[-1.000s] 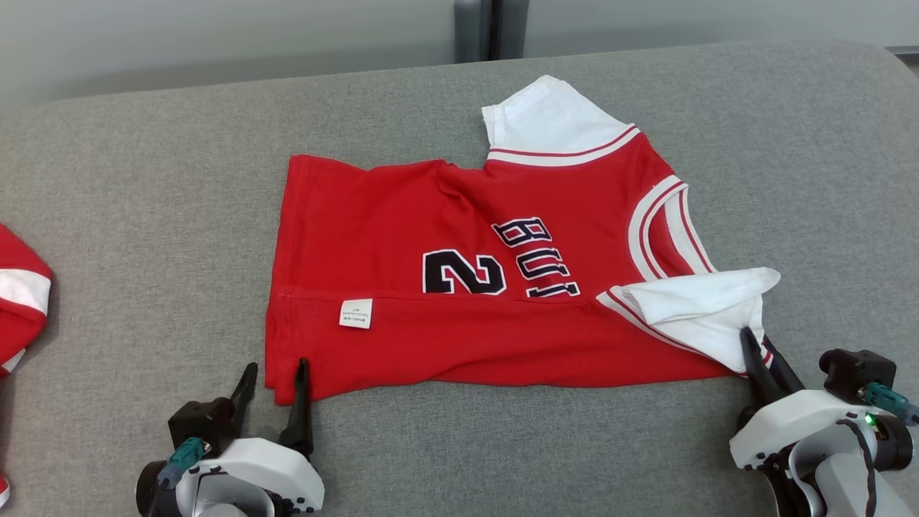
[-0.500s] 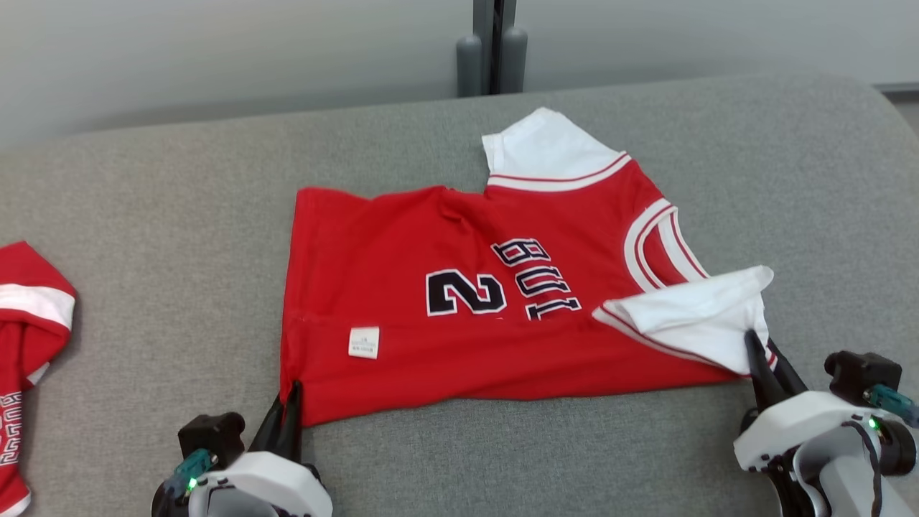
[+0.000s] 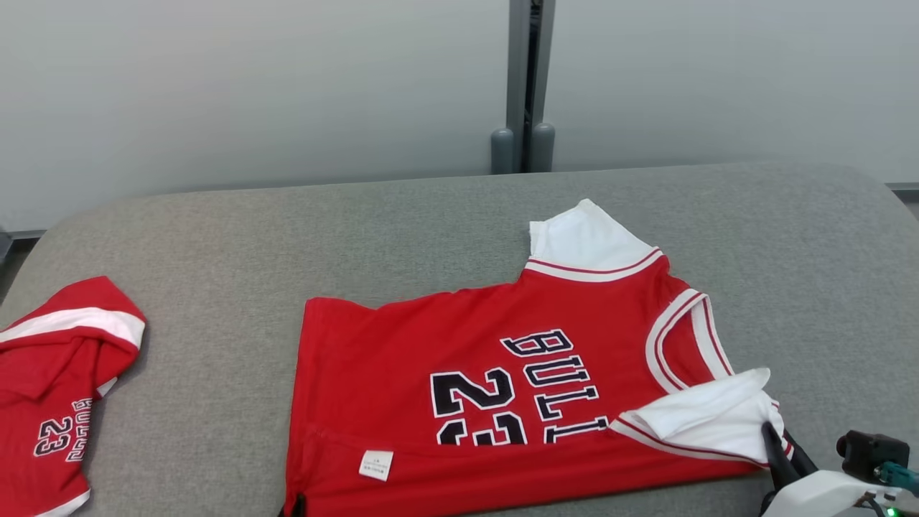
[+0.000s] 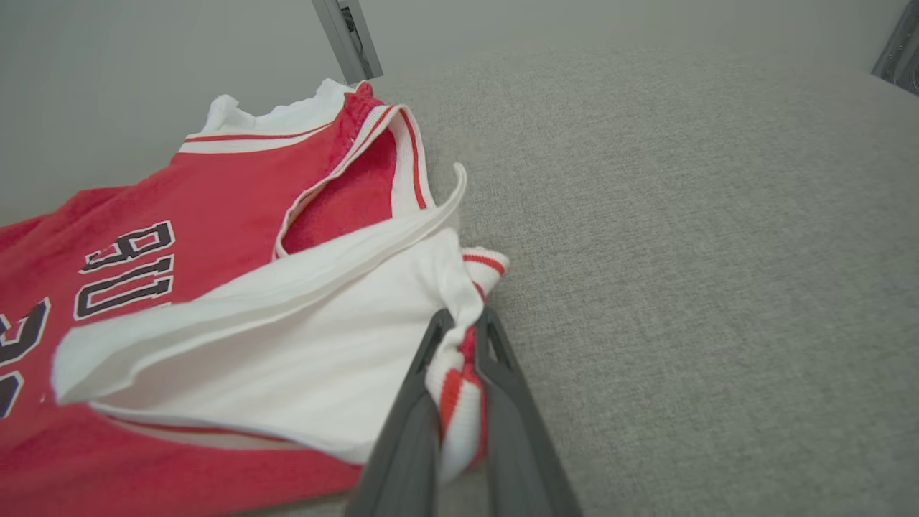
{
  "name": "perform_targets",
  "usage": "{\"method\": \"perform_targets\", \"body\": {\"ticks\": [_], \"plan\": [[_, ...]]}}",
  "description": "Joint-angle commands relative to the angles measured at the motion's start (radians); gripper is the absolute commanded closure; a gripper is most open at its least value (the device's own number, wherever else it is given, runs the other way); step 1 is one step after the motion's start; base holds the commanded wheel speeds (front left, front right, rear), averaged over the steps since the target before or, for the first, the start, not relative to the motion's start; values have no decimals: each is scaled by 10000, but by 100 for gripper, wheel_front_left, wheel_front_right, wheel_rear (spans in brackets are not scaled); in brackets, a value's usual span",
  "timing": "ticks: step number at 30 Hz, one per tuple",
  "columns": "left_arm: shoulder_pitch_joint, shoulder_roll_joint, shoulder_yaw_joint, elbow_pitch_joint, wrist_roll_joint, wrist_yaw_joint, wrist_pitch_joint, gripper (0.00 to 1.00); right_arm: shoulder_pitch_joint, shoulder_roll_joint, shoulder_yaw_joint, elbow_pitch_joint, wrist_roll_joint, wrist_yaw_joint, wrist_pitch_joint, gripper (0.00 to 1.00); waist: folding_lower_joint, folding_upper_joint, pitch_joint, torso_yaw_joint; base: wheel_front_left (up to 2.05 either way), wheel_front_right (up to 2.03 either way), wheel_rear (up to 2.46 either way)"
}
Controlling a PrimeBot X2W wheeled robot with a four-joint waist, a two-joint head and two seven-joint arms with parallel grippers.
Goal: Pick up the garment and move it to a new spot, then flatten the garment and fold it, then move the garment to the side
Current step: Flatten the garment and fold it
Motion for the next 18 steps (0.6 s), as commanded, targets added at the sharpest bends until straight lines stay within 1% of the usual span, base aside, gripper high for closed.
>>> {"method": "perform_targets", "body": {"ticks": [1,3,4,5,6,7,13,18], "plan": [[68,121,6,71,-64,93,-17,100,91,-116,-17,75,66,-17,1,100,0,-1,32,84,0,0,0],[45,110,-137,170,-121,113,-15,100,106,-39,130,222,1,-15,1,100,0,-1,100,126,0,0,0],[-18,107,-227,224,-139,120,-15,90,61,-10,182,301,-36,-14,1,87,0,-1,160,136,0,0,0],[-144,109,-317,234,-129,124,-15,60,-39,22,188,327,-51,-14,1,53,0,-1,248,144,0,0,0],[-264,104,-400,263,-148,139,-15,22,-145,74,178,357,-66,-12,1,0,0,-1,328,147,0,0,0],[-375,94,-530,325,-52,148,-14,0,-231,130,173,374,-95,-10,1,0,0,-1,398,146,0,0,0],[-895,86,-783,104,128,379,-12,0,-514,167,33,-95,-687,-10,3,0,0,-1,709,98,0,0,0],[-1204,89,-740,1,347,513,-12,0,-647,278,-119,-237,-1116,-10,1,0,0,-1,872,42,0,0,0]]}}
